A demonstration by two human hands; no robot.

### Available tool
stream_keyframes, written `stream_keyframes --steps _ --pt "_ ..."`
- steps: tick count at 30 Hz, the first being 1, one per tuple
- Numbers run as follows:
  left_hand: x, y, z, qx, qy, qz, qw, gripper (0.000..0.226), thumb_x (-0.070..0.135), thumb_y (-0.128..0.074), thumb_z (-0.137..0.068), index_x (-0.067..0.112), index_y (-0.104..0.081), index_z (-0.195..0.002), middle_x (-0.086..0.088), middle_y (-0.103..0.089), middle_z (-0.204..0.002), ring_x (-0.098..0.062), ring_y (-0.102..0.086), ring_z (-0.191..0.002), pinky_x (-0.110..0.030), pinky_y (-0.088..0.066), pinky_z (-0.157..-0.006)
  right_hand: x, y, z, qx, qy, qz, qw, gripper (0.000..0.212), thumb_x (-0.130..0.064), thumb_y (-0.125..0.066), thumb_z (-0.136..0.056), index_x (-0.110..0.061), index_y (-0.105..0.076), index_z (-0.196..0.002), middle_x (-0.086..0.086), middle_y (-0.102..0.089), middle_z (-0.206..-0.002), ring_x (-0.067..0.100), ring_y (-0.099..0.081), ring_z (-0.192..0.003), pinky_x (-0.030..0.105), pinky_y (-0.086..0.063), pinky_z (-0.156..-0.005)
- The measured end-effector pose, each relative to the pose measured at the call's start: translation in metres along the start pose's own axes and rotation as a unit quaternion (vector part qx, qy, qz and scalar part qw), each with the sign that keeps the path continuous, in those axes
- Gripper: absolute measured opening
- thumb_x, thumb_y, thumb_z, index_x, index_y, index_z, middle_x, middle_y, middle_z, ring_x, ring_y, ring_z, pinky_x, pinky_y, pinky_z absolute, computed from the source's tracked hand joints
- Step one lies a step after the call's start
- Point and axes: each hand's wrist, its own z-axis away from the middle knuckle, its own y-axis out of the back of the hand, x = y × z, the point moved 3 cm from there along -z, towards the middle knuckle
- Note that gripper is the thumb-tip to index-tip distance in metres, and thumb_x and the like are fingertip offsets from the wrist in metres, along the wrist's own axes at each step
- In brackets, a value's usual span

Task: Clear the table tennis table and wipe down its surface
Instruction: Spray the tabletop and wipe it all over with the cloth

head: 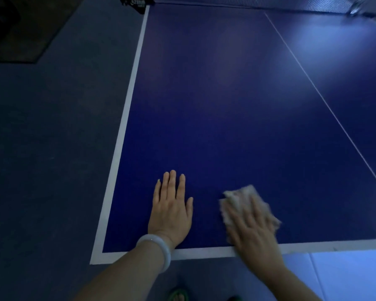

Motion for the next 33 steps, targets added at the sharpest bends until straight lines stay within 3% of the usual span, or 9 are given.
stream_keyframes --steps 2,4,6,9,12,17,20,26,33 --pt "0.0 -0.001 0.0 -0.001 0.002 -0.001 1.0 0.068 0.048 -0.003 -0.096 0.015 -0.014 -0.155 -0.012 -0.012 -0.162 -0.026 -0.007 -0.151 -0.047 -0.011 -0.122 0.048 0.007 0.015 0.006 -0.136 0.007 0.991 0.056 -0.04 -0.01 -0.101 -0.031 -0.009 -0.157 0.006 -0.003 -0.165 0.042 0.007 -0.149 0.069 -0.014 -0.113" --pt "0.0 0.0 0.0 -0.004 0.003 -0.004 1.0 0.068 0.048 -0.002 -0.096 0.015 -0.013 -0.155 -0.012 -0.012 -0.162 -0.026 -0.007 -0.151 -0.047 -0.012 -0.122 0.087 0.013 0.028 0.028 -0.329 -0.065 0.942 0.05 -0.045 -0.001 -0.102 -0.044 0.008 -0.152 0.002 0.004 -0.166 0.034 0.012 -0.15 0.064 -0.005 -0.116" --pt "-0.001 0.0 0.0 -0.005 0.006 -0.007 1.0 0.068 0.048 -0.003 -0.096 0.015 -0.013 -0.155 -0.012 -0.012 -0.162 -0.026 -0.007 -0.151 -0.048 -0.013 -0.122 0.091 0.019 0.029 0.041 -0.404 -0.096 0.909 0.054 -0.048 -0.014 -0.1 -0.049 0.013 -0.146 0.002 0.002 -0.166 0.03 0.008 -0.151 0.059 0.001 -0.118" --pt "0.0 0.001 0.0 -0.001 0.005 -0.014 1.0 0.068 0.048 -0.003 -0.096 0.015 -0.013 -0.155 -0.013 -0.013 -0.162 -0.027 -0.008 -0.151 -0.047 -0.013 -0.122 0.061 0.017 0.024 0.018 -0.255 -0.034 0.966 0.056 -0.04 -0.031 -0.103 -0.037 -0.009 -0.154 0.004 -0.007 -0.165 0.036 0.005 -0.151 0.061 -0.002 -0.118" --pt "0.001 0.003 0.001 0.001 0.001 -0.022 1.0 0.07 0.048 -0.002 -0.096 0.013 -0.015 -0.155 -0.014 -0.013 -0.162 -0.027 -0.008 -0.15 -0.047 -0.01 -0.122 0.06 0.014 0.039 0.013 -0.057 -0.009 0.998 0.054 -0.042 -0.022 -0.101 -0.028 -0.03 -0.153 -0.003 -0.021 -0.162 0.031 -0.009 -0.151 0.061 -0.012 -0.118" --pt "0.023 0.008 -0.001 -0.003 -0.003 -0.029 1.0 0.058 0.034 -0.026 -0.102 0.002 -0.025 -0.151 -0.02 -0.021 -0.159 -0.036 -0.016 -0.148 -0.051 -0.015 -0.121 0.151 0.021 0.069 0.064 -0.235 -0.054 0.968 0.06 -0.048 -0.015 -0.1 -0.024 -0.038 -0.15 0.0 -0.03 -0.159 0.031 -0.02 -0.149 0.06 -0.016 -0.117" --pt "0.089 0.008 -0.003 0.004 -0.099 -0.009 0.995 0.052 0.022 -0.046 -0.099 0.001 -0.038 -0.146 -0.02 -0.032 -0.154 -0.034 -0.026 -0.145 -0.049 -0.018 -0.121 0.166 0.021 0.072 0.061 -0.234 -0.06 0.969 0.058 -0.043 -0.024 -0.096 -0.027 -0.036 -0.151 0.002 -0.026 -0.161 0.031 -0.017 -0.15 0.058 -0.013 -0.119" --pt "0.25 -0.007 -0.027 -0.027 -0.158 0.056 0.985 0.056 0.033 -0.027 -0.105 0.013 -0.013 -0.154 -0.01 -0.005 -0.163 -0.022 0.0 -0.15 -0.038 0.001 -0.123 0.176 0.014 0.074 0.08 -0.189 -0.066 0.977 0.057 -0.04 -0.032 -0.098 -0.029 -0.031 -0.153 0.0 -0.02 -0.163 0.028 -0.012 -0.151 0.056 -0.016 -0.118" --pt "0.346 -0.031 -0.05 -0.055 0.05 0.104 0.992 0.073 0.056 -0.012 -0.098 0.013 0.003 -0.155 -0.012 0.007 -0.163 -0.027 0.012 -0.15 -0.048 0.007 -0.121 0.257 0.015 0.096 0.074 -0.105 -0.043 0.991 0.058 -0.04 -0.034 -0.1 -0.033 -0.019 -0.156 -0.006 -0.011 -0.165 0.023 -0.008 -0.152 0.052 -0.015 -0.118"
